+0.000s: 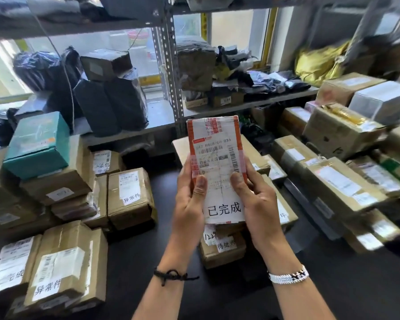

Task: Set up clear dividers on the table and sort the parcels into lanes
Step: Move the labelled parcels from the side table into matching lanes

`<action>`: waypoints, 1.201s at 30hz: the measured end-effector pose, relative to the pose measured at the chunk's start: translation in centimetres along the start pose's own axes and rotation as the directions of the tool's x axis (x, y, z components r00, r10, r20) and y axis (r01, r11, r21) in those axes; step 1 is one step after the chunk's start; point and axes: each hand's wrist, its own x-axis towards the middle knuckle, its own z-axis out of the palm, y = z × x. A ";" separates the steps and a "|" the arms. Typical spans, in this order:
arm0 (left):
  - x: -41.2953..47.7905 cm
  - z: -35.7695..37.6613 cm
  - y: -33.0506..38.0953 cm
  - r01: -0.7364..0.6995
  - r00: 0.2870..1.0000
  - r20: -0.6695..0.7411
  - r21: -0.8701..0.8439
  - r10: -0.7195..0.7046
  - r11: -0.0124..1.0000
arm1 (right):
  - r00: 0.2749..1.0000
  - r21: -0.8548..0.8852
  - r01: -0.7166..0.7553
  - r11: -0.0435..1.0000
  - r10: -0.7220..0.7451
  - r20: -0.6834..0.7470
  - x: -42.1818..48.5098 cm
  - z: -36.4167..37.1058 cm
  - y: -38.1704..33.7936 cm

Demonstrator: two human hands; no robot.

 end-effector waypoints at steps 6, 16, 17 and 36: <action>1.8 6.5 -3.1 -0.005 0.997 -0.072 -0.005 0.005 1.000 | 1.000 -0.139 0.017 0.990 -0.017 0.000 2.7 -6.2 -0.2; 5.6 20.9 -11.3 0.058 0.992 -0.125 0.183 -0.035 0.981 | 0.999 -0.591 0.052 0.805 -0.051 0.018 9.7 -21.2 -0.5; 5.9 22.2 -12.2 0.076 0.990 -0.135 0.196 -0.050 0.978 | 0.999 -0.625 0.039 0.779 -0.033 0.022 10.3 -22.5 -0.2; 10.2 22.0 -22.1 0.091 0.987 -0.077 0.992 -0.141 0.091 | 0.911 -0.882 -0.241 0.405 0.407 -0.062 15.0 -31.0 11.1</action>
